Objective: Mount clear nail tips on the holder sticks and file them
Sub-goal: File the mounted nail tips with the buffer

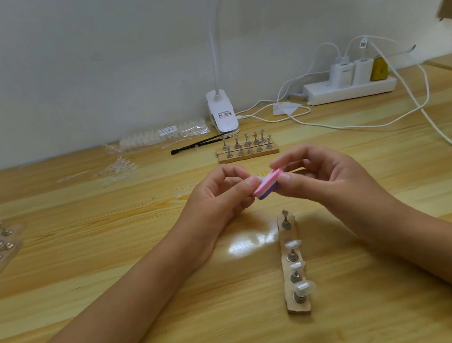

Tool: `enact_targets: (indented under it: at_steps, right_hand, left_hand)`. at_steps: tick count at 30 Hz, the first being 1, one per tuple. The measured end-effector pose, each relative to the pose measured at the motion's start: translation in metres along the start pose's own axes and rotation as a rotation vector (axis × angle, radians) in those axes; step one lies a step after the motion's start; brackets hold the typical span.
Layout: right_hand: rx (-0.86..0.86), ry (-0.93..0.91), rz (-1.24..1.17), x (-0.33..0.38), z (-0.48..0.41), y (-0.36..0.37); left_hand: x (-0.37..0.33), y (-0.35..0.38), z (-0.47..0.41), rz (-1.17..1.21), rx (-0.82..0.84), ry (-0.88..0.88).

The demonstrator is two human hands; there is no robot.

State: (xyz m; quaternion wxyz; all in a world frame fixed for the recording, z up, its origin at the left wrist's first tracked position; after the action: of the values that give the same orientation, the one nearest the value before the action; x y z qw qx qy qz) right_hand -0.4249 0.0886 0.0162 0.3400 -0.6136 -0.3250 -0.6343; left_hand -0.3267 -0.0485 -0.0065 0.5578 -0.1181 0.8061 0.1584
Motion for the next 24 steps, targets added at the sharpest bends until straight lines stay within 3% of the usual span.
enact_targets:
  at_steps: [3,8,14,19,24]
  right_hand:
    - [0.073,0.002,0.048,-0.001,0.002,0.008]
    - [-0.061,-0.013,-0.043,0.002,-0.001,-0.007]
    - [0.074,0.018,0.038,0.0,-0.001,0.002]
    - [-0.06,-0.006,0.016,0.001,-0.003,-0.01]
    - [0.092,0.002,0.1,-0.002,0.001,0.009]
  left_hand:
    - [0.0,0.0,0.001,0.0,0.017,-0.006]
    - [0.0,-0.001,0.0,0.014,-0.003,0.009]
    - [-0.001,-0.001,0.0,0.049,-0.016,0.019]
    - [-0.001,0.0,0.0,0.0,-0.007,0.008]
    - [-0.003,0.001,0.001,-0.018,0.02,0.008]
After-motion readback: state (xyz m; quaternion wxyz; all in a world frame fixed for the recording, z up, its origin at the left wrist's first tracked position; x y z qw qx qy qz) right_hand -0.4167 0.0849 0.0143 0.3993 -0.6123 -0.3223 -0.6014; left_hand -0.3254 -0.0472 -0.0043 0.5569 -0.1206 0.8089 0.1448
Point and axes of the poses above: each hand's wrist, its own z-axis away from the middle knuckle, its own y-axis out of the palm, x = y × z, the point moved 5 cm from there along -z, towards the middle knuckle, and after that the axes turned 15 degrees about y, right-handed, at the moved point
